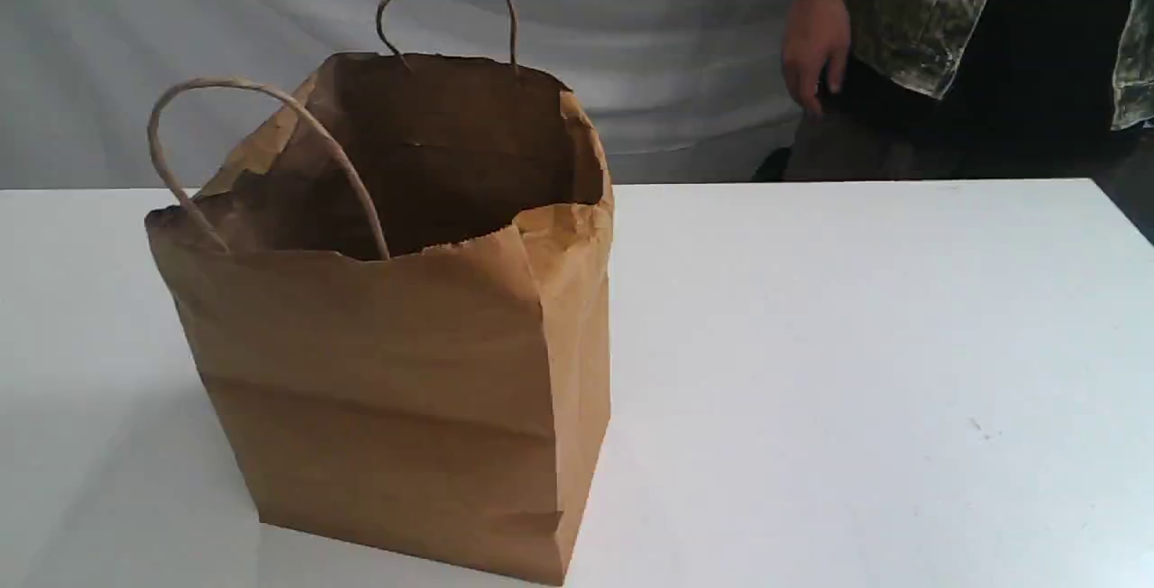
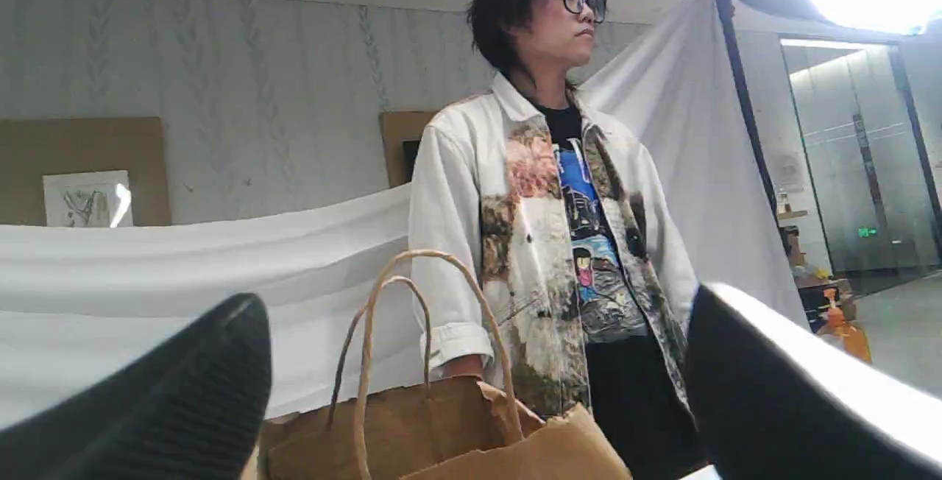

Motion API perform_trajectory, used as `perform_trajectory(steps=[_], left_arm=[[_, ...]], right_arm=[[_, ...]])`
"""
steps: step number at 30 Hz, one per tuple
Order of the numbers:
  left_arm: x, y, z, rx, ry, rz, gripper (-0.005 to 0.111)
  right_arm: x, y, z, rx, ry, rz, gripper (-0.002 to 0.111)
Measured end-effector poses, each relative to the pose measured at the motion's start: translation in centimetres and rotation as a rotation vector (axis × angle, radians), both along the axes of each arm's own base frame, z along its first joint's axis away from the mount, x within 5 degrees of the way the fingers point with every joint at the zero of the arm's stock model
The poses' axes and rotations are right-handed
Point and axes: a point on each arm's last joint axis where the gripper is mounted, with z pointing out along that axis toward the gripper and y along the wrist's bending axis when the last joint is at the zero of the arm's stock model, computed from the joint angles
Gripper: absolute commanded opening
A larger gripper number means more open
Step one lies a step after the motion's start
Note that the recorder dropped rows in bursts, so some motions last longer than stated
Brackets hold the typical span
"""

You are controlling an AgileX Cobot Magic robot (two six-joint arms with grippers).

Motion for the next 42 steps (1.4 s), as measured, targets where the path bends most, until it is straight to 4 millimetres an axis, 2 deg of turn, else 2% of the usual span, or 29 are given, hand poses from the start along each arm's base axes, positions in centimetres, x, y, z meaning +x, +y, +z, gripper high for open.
perform_trajectory(steps=[24, 26, 28, 30, 31, 36, 42], left_arm=[[0.1, 0.2, 0.2, -0.018, -0.013, 0.024, 0.076], [0.2, 0.3, 0.1, -0.001, -0.012, 0.045, 0.064], [0.3, 0.5, -0.1, 0.000, 0.012, 0.067, 0.040], [0.6, 0.7, -0.3, -0.020, 0.059, 0.081, 0.009], [0.7, 0.8, -0.5, -0.038, 0.091, 0.089, 0.000], [1.1, 1.6, -1.2, -0.101, 0.207, 0.155, 0.000], [1.7, 2.7, -2.8, -0.120, 0.388, 0.335, 0.000]], right_arm=[[0.0, 0.0, -0.1, 0.000, 0.011, -0.002, 0.030], [0.0, 0.0, -0.1, 0.000, 0.012, -0.003, 0.030], [0.0, 0.0, -0.1, 0.000, 0.012, -0.003, 0.030], [0.0, 0.0, -0.1, 0.000, 0.012, -0.003, 0.030], [0.0, 0.0, -0.1, 0.000, 0.012, -0.003, 0.030], [0.0, 0.0, -0.1, 0.001, 0.012, -0.003, 0.030], [0.0, 0.0, -0.1, 0.001, 0.012, -0.003, 0.030]])
